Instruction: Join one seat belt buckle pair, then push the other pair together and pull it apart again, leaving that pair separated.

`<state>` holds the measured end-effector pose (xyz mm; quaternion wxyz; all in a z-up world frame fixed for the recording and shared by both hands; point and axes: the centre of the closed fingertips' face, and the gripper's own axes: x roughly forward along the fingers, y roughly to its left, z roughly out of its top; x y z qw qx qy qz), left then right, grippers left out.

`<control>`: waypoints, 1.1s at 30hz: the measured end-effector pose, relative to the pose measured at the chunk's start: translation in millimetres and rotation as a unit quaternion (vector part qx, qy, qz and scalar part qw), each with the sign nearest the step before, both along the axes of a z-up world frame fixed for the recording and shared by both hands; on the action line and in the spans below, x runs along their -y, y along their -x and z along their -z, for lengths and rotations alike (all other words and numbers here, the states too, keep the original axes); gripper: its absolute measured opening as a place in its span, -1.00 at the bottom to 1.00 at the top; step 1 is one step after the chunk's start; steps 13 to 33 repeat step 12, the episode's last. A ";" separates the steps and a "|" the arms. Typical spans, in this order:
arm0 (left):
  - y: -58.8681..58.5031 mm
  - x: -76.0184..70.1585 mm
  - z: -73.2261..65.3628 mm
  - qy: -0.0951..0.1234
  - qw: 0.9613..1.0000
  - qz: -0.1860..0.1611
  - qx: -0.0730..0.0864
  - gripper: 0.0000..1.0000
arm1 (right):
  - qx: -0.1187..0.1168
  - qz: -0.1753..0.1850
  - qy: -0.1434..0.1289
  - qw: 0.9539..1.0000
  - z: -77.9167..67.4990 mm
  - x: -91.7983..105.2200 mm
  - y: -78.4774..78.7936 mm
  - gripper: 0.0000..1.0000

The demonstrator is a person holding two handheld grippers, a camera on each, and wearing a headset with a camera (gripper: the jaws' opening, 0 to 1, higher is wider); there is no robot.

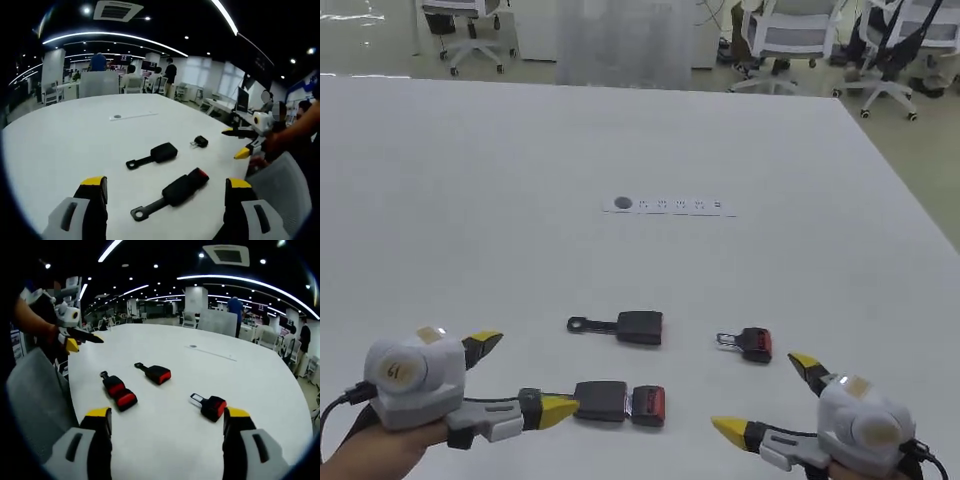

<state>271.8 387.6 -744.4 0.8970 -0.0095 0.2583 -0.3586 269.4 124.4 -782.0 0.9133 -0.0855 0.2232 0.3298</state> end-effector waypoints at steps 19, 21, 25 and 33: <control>17.1 -13.1 -4.6 0.003 1.000 0.001 0.003 1.00 | 0.004 0.011 0.001 1.000 -3.6 3.4 11.5 0.87; 17.1 -13.1 -4.6 0.003 1.000 0.001 0.003 1.00 | 0.004 0.011 0.001 1.000 -3.6 3.4 11.5 0.87; 17.1 -13.1 -4.6 0.003 1.000 0.001 0.003 1.00 | 0.004 0.011 0.001 1.000 -3.6 3.4 11.5 0.87; 17.1 -13.1 -4.6 0.003 1.000 0.001 0.003 1.00 | 0.004 0.011 0.001 1.000 -3.6 3.4 11.5 0.87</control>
